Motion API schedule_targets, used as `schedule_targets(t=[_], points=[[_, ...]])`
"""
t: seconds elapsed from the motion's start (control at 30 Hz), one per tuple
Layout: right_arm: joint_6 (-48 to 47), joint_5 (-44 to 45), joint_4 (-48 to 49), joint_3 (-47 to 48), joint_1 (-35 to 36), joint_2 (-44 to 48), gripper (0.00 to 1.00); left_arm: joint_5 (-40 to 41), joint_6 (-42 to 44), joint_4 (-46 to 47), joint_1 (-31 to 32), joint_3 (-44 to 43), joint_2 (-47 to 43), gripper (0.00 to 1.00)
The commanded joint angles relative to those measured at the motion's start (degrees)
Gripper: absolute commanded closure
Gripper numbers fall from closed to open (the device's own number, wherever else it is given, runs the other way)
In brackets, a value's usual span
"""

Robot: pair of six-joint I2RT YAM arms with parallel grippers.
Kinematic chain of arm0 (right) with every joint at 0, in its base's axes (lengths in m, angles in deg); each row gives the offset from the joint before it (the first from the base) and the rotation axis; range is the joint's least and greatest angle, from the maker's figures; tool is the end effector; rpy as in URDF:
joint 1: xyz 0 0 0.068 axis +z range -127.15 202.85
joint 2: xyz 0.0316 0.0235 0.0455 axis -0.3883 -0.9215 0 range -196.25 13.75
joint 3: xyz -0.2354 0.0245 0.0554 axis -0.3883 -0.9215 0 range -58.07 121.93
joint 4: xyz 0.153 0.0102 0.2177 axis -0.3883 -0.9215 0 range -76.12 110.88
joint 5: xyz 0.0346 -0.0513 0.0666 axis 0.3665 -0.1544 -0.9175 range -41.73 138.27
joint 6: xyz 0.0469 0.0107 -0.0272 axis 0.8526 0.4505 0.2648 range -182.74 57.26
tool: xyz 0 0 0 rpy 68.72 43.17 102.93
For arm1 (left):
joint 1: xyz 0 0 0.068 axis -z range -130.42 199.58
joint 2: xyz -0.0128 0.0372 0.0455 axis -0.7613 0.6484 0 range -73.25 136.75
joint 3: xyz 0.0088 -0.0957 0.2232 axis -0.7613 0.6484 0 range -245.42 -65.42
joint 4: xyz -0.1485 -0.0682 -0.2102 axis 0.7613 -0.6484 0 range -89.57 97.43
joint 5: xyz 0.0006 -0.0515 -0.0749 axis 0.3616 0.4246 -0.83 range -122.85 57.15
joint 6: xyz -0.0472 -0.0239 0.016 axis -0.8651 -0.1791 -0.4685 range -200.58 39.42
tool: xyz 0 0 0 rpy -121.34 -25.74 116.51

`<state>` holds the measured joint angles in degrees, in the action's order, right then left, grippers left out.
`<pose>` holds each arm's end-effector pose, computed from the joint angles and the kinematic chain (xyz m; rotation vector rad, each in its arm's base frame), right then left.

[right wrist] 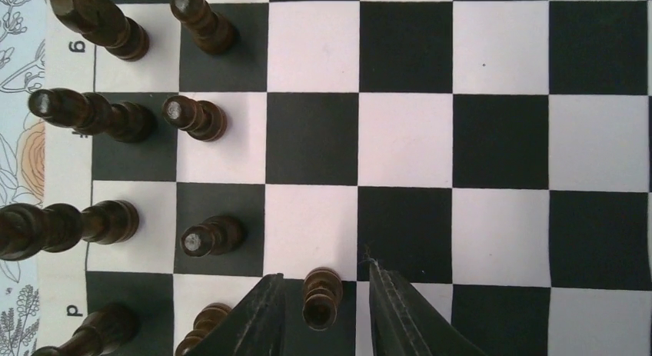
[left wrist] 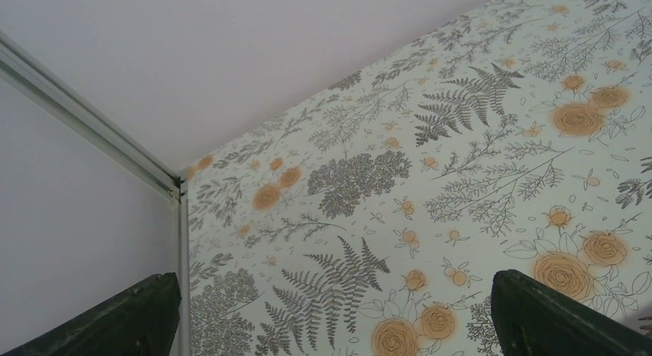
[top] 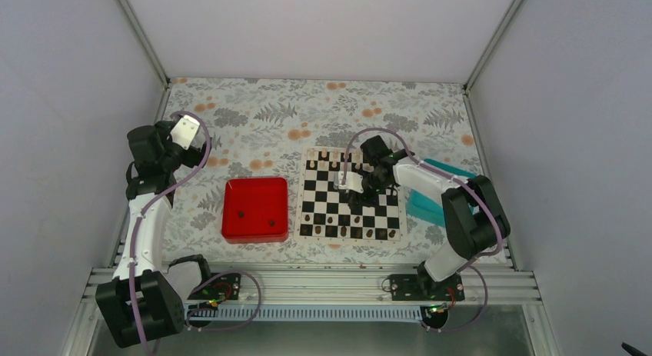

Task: Set up the chess pieces on the board
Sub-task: Pick up the chess piece from the chessboard.

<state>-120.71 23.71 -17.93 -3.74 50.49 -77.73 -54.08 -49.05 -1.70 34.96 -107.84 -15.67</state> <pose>0.2477 0.1475 0.1383 -1.9262 1.9709 0.4897 0.2469 0.0504 0.2579 0.5211 1.8974 0.1577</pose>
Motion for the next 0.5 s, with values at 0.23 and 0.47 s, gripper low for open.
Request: schedule_targets(t=[0.23, 0.47], points=[[0.5, 1.8, 2.0, 0.0, -0.8, -1.9, 0.67, -1.1, 0.6, 0.5, 0.1, -0.2, -0.1, 0.00], [0.5, 1.7, 1.9, 0.3, -0.8, -3.4, 0.68, -0.9, 0.8, 0.3, 0.1, 0.0, -0.6, 0.00]])
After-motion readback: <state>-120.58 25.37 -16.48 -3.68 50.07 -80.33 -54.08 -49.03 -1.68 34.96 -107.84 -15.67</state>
